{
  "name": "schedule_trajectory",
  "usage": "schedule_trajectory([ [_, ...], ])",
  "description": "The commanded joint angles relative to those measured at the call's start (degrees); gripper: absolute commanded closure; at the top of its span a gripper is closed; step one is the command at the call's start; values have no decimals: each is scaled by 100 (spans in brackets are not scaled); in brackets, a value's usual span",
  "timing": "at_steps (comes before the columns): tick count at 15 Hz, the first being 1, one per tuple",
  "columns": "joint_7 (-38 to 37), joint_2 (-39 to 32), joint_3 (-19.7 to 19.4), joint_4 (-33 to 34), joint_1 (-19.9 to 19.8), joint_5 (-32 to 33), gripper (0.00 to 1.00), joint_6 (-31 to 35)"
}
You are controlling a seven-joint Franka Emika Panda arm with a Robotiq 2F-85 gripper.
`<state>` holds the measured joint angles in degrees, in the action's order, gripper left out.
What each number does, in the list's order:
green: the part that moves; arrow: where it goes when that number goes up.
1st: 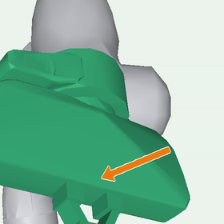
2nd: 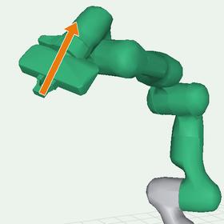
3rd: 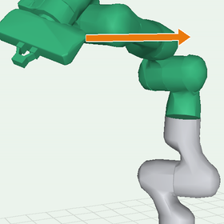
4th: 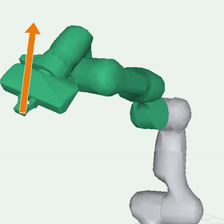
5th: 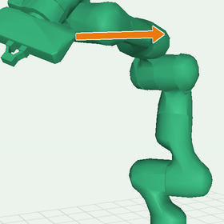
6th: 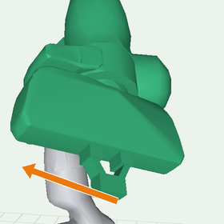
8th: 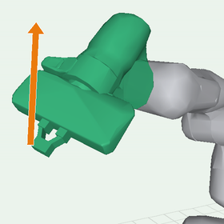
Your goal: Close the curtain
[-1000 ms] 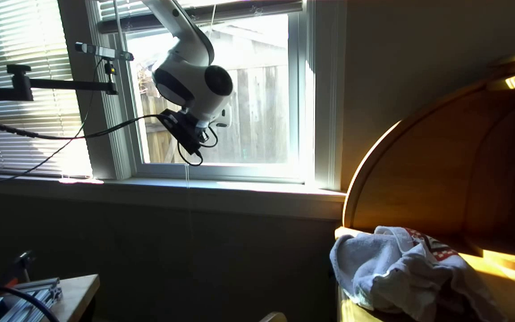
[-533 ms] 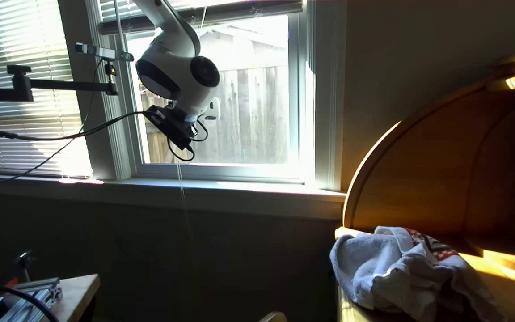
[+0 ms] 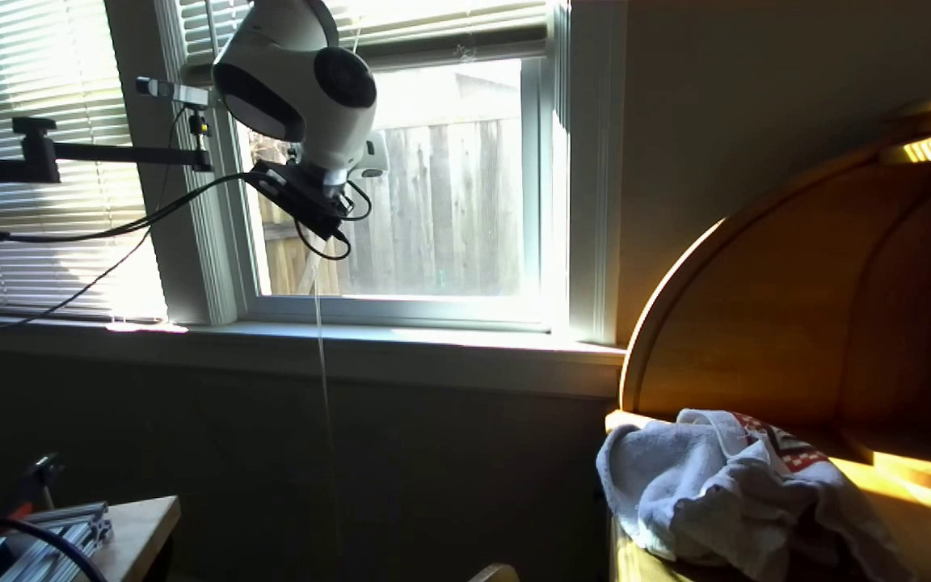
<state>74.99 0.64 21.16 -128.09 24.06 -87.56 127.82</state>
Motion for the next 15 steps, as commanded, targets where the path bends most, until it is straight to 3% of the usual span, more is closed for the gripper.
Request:
schedule_trajectory([
  [1, 29, 565, 24, -299, -106, -43, 100, 68],
  [5, 15, 849, -60, -250, -254, -134, 100, -63],
  [15, -233, 1061, -455, 163, -672, 15, 100, -1191],
])
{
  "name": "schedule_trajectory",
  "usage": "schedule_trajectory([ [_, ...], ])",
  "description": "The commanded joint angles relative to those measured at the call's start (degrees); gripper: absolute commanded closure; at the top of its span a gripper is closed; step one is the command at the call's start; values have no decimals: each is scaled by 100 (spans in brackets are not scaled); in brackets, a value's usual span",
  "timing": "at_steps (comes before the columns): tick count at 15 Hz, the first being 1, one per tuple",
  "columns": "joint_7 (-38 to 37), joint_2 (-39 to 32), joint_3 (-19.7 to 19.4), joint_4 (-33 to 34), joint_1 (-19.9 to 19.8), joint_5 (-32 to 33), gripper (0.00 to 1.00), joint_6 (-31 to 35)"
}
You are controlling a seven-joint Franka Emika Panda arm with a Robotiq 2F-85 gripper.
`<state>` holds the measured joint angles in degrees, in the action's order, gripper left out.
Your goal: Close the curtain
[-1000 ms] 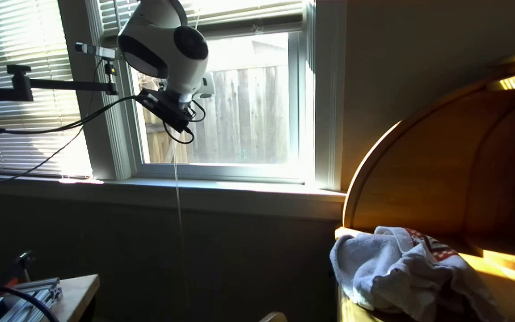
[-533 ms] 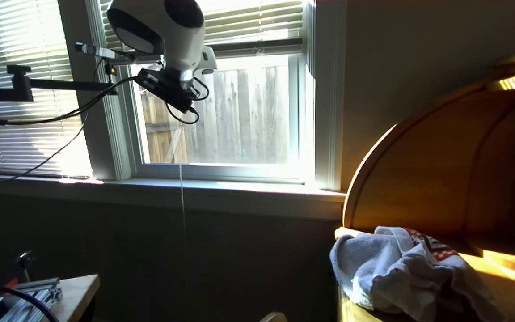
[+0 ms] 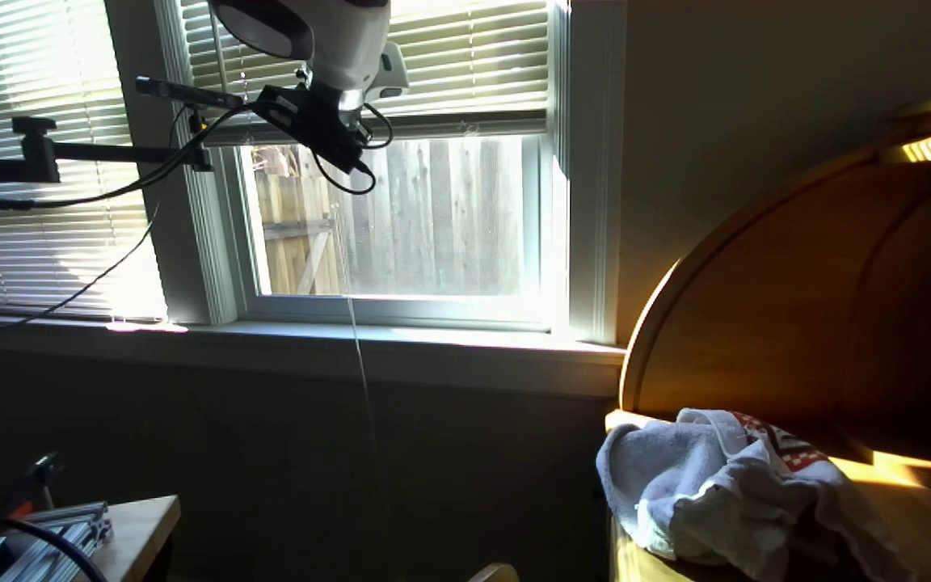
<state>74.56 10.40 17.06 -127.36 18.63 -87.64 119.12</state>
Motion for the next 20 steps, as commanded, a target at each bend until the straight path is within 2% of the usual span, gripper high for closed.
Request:
schedule_trajectory([
  [1, -267, 75, -61, 146, -166, 67, 100, -369],
  [12, -1093, -362, -108, 1319, -368, 647, 100, -759],
  [20, -1883, -746, -148, 2448, -394, 1164, 100, -1029],
])
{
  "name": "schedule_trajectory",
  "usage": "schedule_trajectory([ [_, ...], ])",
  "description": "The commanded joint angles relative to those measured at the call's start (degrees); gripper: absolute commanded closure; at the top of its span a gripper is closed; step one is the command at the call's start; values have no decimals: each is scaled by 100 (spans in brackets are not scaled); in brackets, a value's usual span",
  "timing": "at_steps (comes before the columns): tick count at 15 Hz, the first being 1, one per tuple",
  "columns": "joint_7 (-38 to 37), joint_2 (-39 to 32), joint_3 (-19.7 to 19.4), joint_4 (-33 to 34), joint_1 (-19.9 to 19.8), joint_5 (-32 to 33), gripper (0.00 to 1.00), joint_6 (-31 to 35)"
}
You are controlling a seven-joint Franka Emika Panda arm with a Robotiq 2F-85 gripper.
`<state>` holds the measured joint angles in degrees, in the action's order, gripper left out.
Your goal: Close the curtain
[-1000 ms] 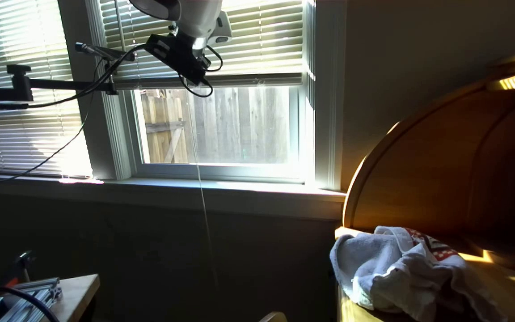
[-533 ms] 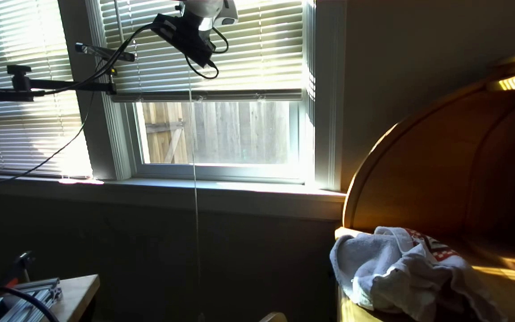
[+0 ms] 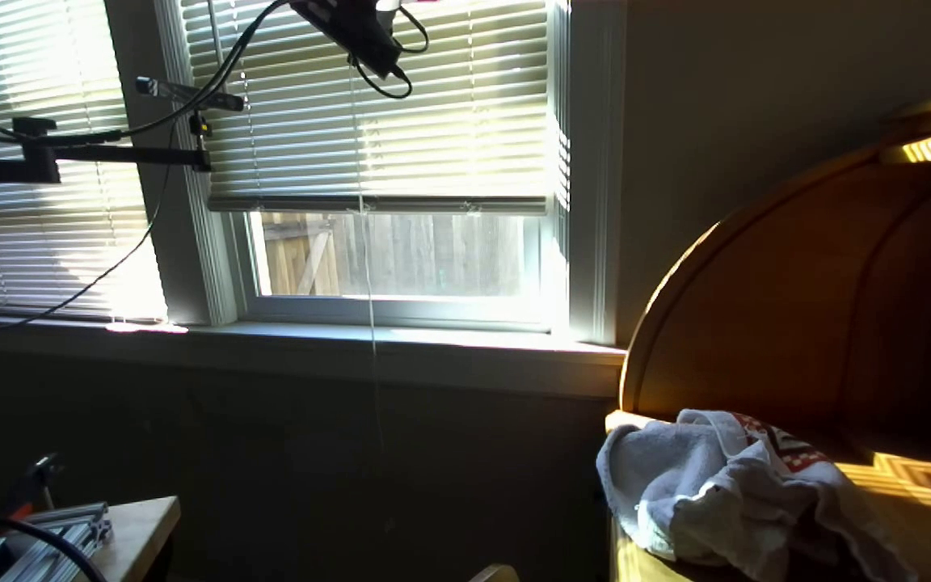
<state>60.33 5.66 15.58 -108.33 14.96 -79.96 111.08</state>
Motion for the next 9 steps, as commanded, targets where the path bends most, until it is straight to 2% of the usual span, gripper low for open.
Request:
schedule_trajectory([
  [1, -561, -328, -4, 693, -23, 460, 100, -273],
  [9, -1649, -725, 3, 2052, 17, 1310, 100, -493],
])
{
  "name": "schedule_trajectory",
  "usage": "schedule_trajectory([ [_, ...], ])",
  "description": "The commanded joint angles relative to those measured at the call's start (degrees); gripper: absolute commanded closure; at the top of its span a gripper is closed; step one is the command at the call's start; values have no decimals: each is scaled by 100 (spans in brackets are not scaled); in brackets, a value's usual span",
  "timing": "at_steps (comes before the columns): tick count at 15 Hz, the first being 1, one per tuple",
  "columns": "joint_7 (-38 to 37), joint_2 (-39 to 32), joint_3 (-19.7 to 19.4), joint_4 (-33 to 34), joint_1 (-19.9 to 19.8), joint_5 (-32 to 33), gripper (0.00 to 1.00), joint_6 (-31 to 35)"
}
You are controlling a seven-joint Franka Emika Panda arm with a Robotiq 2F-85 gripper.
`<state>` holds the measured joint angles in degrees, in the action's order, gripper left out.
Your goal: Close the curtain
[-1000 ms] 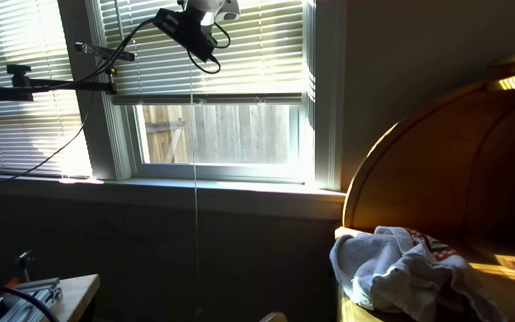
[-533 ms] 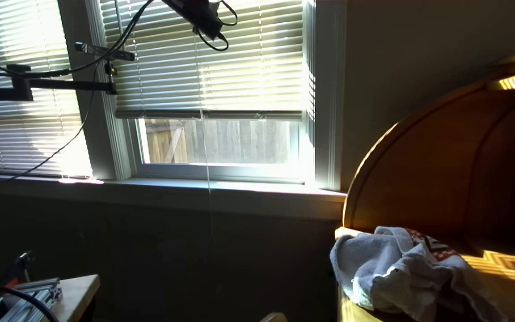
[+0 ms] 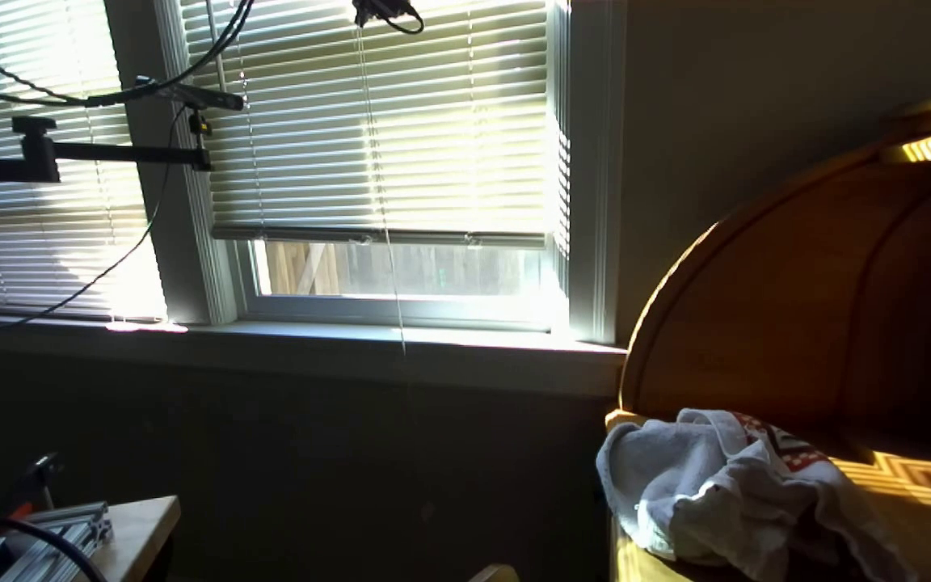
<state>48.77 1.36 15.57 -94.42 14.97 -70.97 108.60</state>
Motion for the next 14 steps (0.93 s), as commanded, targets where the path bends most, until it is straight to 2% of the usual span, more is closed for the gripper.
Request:
schedule_trajectory([
  [1, -583, -342, 5, 813, 22, 463, 100, -280],
  [8, -1227, -688, 12, 1873, 52, 953, 100, -365],
  [14, -1639, -777, -32, 2460, 17, 1342, 100, -288],
])
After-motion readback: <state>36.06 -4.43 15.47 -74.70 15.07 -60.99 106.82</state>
